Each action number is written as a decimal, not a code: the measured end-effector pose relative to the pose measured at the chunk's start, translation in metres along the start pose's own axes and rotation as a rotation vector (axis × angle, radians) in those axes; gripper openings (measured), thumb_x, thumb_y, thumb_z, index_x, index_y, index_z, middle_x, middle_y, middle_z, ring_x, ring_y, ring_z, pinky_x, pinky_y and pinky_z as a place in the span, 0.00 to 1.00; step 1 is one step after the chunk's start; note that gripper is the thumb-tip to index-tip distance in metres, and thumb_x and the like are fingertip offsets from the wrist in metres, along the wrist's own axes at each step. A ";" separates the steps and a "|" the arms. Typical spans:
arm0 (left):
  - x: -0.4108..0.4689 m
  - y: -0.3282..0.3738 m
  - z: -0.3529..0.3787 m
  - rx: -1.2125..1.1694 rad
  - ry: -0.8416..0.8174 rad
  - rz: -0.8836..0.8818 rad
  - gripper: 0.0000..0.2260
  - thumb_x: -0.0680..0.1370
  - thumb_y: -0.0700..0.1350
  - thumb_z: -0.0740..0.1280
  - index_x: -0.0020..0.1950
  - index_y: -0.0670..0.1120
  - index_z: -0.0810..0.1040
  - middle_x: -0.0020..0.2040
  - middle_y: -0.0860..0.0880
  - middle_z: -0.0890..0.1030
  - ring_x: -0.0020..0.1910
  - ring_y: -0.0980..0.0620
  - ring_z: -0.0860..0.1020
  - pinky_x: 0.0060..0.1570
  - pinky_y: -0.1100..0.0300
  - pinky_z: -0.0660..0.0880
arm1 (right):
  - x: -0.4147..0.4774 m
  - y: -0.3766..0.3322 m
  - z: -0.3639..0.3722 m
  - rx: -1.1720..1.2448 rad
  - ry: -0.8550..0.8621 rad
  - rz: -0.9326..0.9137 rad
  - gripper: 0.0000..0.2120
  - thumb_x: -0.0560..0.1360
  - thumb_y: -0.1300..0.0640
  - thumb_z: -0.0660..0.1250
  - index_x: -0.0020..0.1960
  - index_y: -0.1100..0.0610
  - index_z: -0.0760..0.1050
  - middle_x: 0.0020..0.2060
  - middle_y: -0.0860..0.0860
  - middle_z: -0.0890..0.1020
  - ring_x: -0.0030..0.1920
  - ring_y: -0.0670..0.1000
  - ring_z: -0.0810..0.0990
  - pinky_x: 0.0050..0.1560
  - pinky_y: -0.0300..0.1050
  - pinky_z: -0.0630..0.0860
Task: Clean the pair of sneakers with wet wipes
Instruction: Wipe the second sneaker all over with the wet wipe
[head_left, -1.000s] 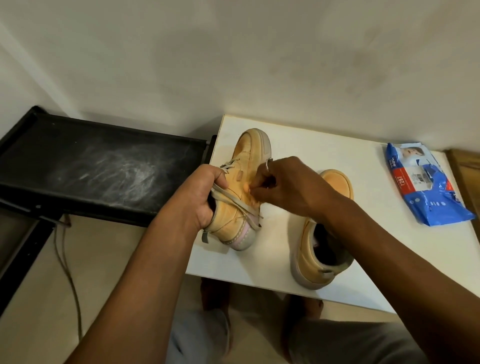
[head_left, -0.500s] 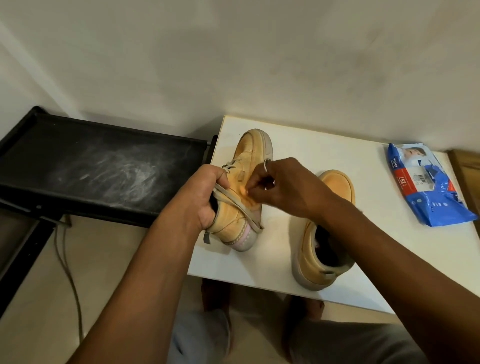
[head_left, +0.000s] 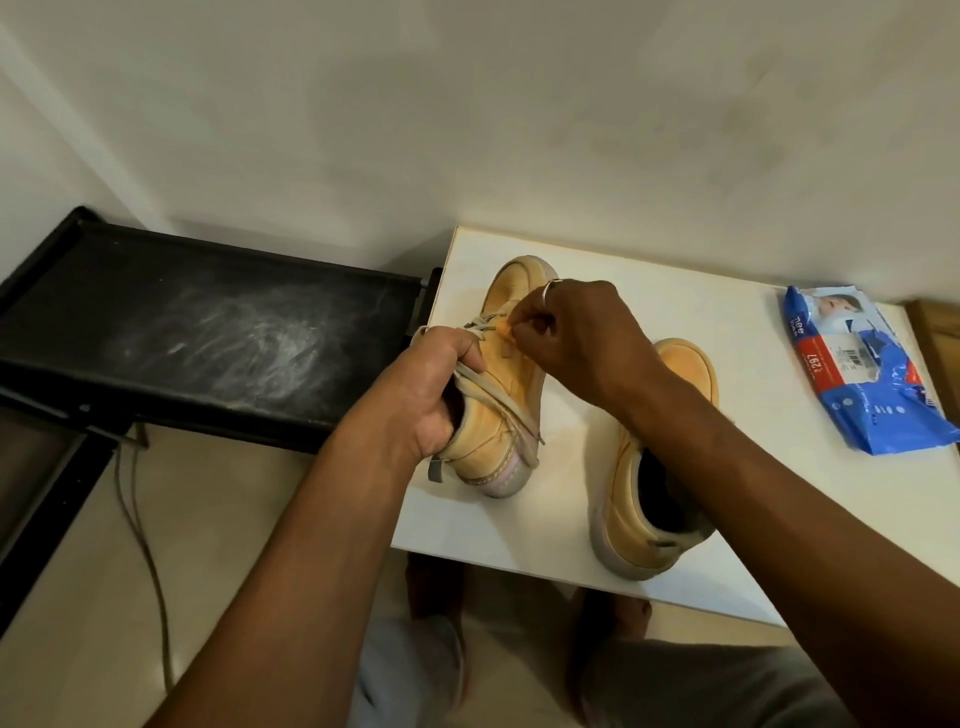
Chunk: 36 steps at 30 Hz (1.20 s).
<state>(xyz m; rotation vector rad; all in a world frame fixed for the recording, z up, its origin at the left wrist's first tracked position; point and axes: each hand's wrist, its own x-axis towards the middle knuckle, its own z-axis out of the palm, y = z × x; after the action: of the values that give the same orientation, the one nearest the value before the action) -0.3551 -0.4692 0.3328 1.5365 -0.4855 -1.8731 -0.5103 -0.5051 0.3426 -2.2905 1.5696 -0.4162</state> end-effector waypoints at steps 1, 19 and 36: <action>0.000 0.000 0.000 0.004 -0.004 -0.001 0.10 0.68 0.36 0.60 0.46 0.43 0.77 0.42 0.42 0.79 0.43 0.41 0.78 0.51 0.48 0.78 | 0.000 0.001 -0.002 0.026 -0.033 -0.005 0.08 0.76 0.53 0.67 0.52 0.52 0.84 0.43 0.47 0.84 0.39 0.46 0.79 0.41 0.37 0.77; -0.003 0.000 0.005 -0.011 -0.040 -0.022 0.10 0.71 0.35 0.59 0.46 0.43 0.77 0.39 0.43 0.79 0.40 0.43 0.78 0.44 0.53 0.78 | -0.005 0.002 -0.009 0.115 -0.100 -0.027 0.07 0.76 0.55 0.69 0.51 0.53 0.84 0.40 0.43 0.81 0.36 0.43 0.78 0.36 0.31 0.71; -0.006 0.002 0.007 0.018 -0.038 -0.059 0.09 0.71 0.36 0.60 0.47 0.43 0.77 0.41 0.42 0.78 0.42 0.42 0.77 0.45 0.53 0.78 | -0.002 0.007 -0.016 0.128 -0.176 -0.003 0.06 0.75 0.56 0.70 0.50 0.52 0.84 0.39 0.45 0.83 0.38 0.45 0.80 0.38 0.33 0.75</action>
<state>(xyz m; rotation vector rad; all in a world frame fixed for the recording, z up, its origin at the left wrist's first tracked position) -0.3610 -0.4671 0.3402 1.5445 -0.4807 -1.9509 -0.5235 -0.5071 0.3540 -2.1691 1.4124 -0.2980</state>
